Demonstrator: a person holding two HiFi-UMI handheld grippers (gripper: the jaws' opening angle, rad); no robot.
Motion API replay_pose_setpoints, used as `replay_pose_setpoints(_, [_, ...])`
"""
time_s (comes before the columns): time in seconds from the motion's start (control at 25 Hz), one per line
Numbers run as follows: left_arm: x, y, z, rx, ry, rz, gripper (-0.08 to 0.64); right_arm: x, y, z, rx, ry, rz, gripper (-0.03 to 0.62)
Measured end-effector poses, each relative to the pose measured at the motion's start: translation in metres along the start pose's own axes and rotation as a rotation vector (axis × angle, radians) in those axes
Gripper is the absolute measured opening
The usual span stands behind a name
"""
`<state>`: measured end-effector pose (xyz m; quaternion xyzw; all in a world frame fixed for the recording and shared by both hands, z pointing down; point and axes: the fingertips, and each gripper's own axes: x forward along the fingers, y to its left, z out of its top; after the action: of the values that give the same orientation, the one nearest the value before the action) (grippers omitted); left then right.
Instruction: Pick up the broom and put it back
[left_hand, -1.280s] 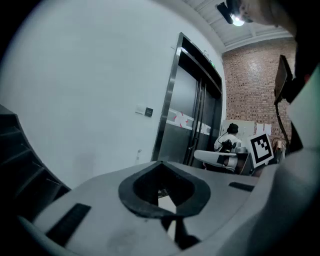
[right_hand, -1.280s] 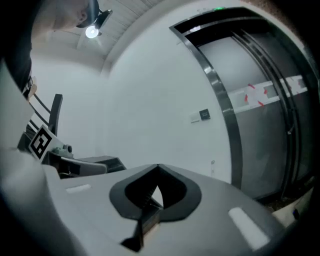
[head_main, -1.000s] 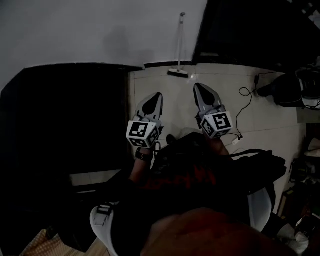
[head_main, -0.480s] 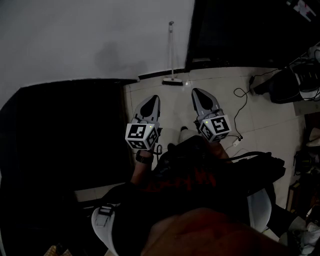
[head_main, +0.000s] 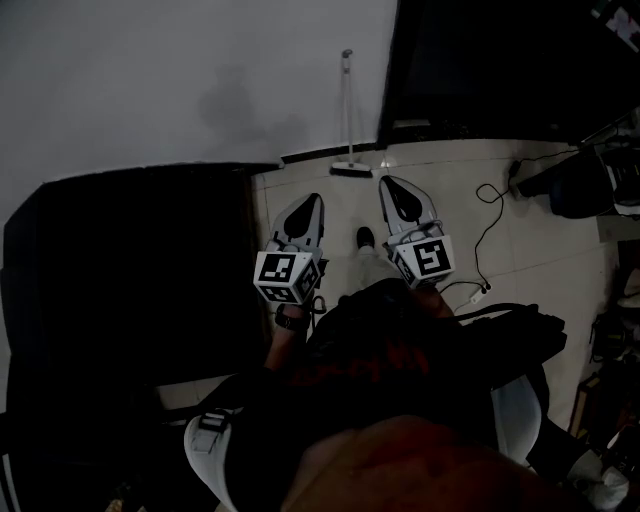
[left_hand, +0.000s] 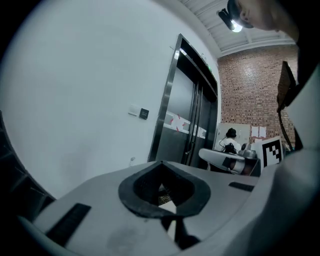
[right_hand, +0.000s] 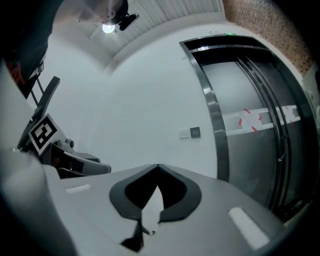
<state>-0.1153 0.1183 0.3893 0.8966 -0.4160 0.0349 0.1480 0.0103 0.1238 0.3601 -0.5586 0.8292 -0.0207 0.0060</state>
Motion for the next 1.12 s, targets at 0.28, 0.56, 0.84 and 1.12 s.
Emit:
replay_pose_setpoints(0.28, [0.144,0.025,0.031,0.037,0.020,-0.016,0.005,0.101,-0.109,0.001,-0.021,-0.014,0.021,0.002])
replay_pose_setpoints(0.56, [0.215,0.036,0.060,0.035,0.043,0.032,0.005,0.148,-0.172,0.017,0.046,-0.032,0.075,0.003])
replay_pose_setpoints(0.84, [0.203,0.035,0.072,0.047,0.001,0.048,0.005,0.161,-0.158,0.028,0.062,-0.057,0.141,0.069])
replay_pose_setpoints(1.12, [0.228,0.072,0.067,0.048,0.002,0.066,0.005,0.212,-0.165,-0.006,0.065,0.015,0.145,0.160])
